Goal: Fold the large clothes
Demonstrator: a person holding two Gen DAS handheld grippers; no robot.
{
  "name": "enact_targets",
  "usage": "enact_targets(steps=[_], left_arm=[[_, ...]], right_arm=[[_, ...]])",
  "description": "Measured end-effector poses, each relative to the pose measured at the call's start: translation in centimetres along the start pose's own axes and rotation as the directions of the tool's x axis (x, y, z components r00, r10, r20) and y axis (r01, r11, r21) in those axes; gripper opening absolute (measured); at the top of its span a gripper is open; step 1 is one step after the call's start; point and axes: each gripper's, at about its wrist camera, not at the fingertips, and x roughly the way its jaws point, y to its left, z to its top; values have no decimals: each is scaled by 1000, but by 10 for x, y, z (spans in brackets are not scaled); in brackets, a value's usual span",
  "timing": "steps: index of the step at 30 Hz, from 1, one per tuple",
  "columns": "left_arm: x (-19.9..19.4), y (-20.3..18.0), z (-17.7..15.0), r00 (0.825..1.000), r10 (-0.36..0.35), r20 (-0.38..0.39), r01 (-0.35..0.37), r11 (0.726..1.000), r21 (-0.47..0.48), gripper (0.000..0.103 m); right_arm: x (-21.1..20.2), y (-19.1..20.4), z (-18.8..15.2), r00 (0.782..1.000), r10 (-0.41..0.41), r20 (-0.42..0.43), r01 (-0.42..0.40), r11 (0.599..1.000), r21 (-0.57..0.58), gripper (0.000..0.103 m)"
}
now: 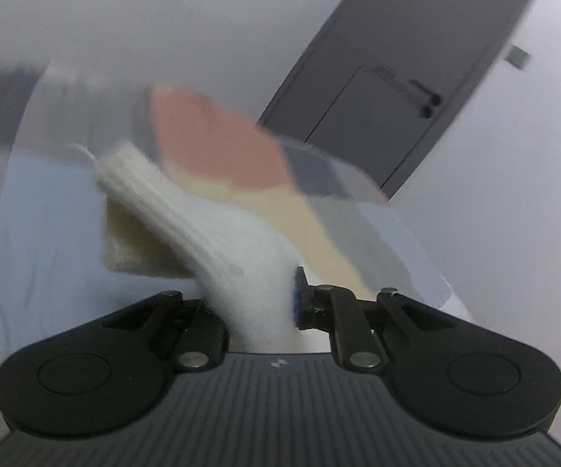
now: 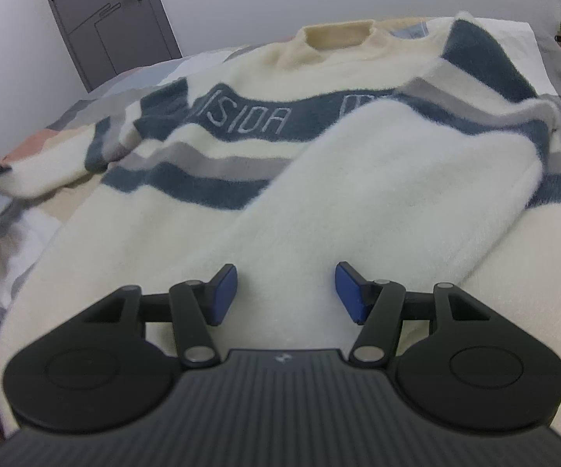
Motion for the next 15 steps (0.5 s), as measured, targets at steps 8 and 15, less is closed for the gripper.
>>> enact_targets(steps=[8, 15], left_arm=[[-85, -110, 29, 981, -169, 93, 136, 948, 289, 15], [-177, -220, -2, 938, -321, 130, 198, 805, 559, 15]], right_arm=[[-10, -2, 2, 1000, -17, 18, 17, 1000, 10, 57], [-42, -24, 14, 993, -38, 111, 29, 996, 87, 57]])
